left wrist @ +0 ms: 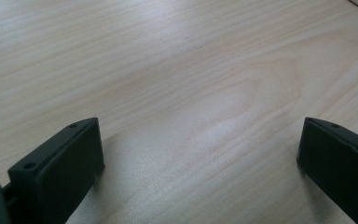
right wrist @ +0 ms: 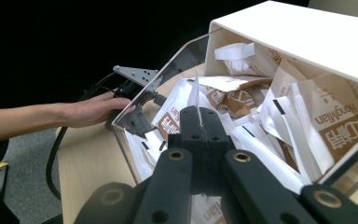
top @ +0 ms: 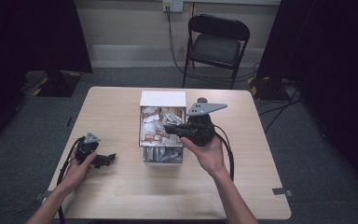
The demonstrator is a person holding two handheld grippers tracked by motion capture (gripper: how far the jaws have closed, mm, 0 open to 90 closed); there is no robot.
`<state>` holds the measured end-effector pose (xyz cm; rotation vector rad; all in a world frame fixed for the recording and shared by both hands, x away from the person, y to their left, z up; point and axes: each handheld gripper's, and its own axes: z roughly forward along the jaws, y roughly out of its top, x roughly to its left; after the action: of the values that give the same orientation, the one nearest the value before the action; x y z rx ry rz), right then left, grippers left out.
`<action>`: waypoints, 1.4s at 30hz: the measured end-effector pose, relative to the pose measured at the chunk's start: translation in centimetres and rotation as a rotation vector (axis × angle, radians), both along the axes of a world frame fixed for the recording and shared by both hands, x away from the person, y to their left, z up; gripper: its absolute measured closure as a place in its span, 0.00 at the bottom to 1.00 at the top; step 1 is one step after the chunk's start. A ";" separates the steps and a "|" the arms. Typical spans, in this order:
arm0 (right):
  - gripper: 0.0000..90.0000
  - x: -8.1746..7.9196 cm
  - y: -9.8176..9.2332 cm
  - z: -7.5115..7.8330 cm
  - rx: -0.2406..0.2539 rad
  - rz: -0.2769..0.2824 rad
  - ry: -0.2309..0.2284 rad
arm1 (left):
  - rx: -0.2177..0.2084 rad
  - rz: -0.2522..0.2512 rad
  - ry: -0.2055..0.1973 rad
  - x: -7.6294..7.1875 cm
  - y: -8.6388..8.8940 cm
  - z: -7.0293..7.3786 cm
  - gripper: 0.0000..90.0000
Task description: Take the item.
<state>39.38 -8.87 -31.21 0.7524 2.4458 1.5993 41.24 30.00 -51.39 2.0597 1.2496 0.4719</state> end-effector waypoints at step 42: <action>1.00 -1.7 -3.8 2.5 0.058 -0.065 -0.058 | 0.003 -0.003 0.001 0.0 0.0 0.0 0.00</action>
<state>37.70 -12.64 -28.68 0.7748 2.3194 1.6508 41.25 30.02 -51.38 2.0639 1.2473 0.4715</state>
